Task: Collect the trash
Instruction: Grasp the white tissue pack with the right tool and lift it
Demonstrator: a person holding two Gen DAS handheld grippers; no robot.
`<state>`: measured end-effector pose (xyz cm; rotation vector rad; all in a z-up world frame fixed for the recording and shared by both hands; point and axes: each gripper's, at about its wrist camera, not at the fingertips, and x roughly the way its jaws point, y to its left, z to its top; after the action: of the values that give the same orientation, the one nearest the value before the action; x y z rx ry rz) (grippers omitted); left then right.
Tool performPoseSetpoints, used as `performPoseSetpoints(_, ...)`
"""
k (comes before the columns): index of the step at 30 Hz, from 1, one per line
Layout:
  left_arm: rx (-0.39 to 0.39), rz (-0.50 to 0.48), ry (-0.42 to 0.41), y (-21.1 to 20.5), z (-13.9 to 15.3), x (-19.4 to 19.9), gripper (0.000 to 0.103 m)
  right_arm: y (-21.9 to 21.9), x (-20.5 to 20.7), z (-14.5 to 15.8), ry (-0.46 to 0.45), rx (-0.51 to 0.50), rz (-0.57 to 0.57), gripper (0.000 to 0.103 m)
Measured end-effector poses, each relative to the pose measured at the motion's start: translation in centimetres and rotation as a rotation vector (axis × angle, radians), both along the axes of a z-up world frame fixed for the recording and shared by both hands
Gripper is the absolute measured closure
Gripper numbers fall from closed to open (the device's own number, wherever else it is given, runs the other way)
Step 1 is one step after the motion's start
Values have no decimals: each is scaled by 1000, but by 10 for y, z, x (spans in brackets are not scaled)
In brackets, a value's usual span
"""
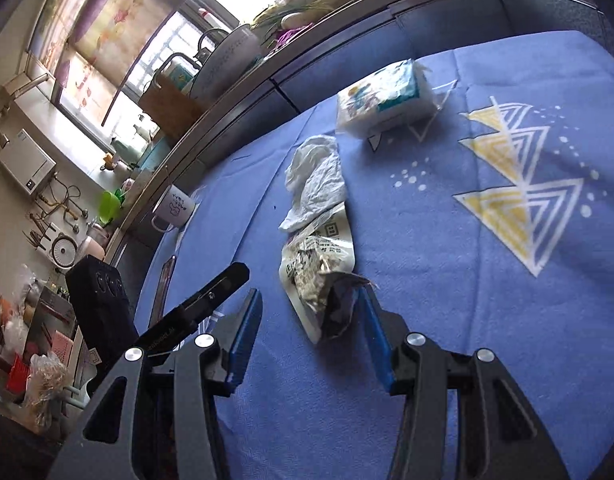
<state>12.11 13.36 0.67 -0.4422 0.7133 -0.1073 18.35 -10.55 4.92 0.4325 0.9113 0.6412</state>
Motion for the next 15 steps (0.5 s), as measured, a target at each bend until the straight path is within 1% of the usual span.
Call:
performPoseSetpoints(3, 3, -3, 2, 0, 0, 0, 52, -12, -1, 2, -39, -39, -71, 53)
performPoseSetpoints(8, 30, -15, -10, -5, 2, 0, 52, -28, 14, 5, -38, -20, -154, 53)
performPoseSetpoints(11, 53, -35, -22, -11, 4, -1, 52, -25, 24, 3, -42, -36, -183, 53)
performPoseSetpoints(14, 85, -58, -18, -17, 3, 1, 52, -21, 25, -7, -18, -1, -181, 53)
performPoseSetpoints(15, 96, -67, -15, -19, 3, 2, 52, -19, 25, -11, -10, 0, -173, 55)
